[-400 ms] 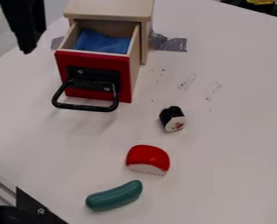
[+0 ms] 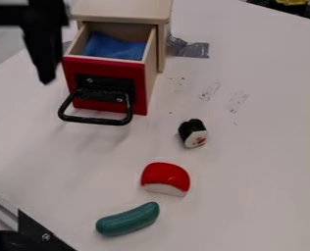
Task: Closed the drawer
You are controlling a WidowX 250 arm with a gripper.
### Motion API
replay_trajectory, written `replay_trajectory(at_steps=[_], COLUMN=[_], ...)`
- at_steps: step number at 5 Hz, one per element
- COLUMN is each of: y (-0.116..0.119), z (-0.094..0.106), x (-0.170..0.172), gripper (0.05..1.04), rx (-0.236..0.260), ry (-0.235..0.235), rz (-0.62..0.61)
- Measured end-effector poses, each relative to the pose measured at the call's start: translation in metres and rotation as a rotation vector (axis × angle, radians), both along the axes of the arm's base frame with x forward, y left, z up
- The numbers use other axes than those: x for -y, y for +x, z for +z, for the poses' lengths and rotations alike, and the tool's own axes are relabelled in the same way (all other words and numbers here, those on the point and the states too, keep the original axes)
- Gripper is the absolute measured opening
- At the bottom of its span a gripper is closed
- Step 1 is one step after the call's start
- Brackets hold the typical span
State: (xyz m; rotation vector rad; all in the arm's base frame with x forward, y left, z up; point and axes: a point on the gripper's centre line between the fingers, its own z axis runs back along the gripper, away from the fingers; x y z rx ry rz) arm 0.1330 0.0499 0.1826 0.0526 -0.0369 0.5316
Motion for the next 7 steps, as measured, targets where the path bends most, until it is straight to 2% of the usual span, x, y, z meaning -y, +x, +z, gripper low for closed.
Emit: replay_trajectory(at_steps=[1, 3, 4, 5, 7], y=[0.01, 0.038, 0.048, 0.055, 0.083], z=[-0.045, -0.102, -0.115, -0.128, -0.126], x=[-0.018, -0.033, -0.039, -0.046, -0.058], gripper=[0.997, 0.997, 0.997, 0.997, 0.997], rx=[0.012, 0.0, 0.007, 0.039, 0.109], ry=[0.09, 0.131, 0.157, 0.198, 0.239], rz=[0.093, 0.051, 0.023, 0.016, 0.026])
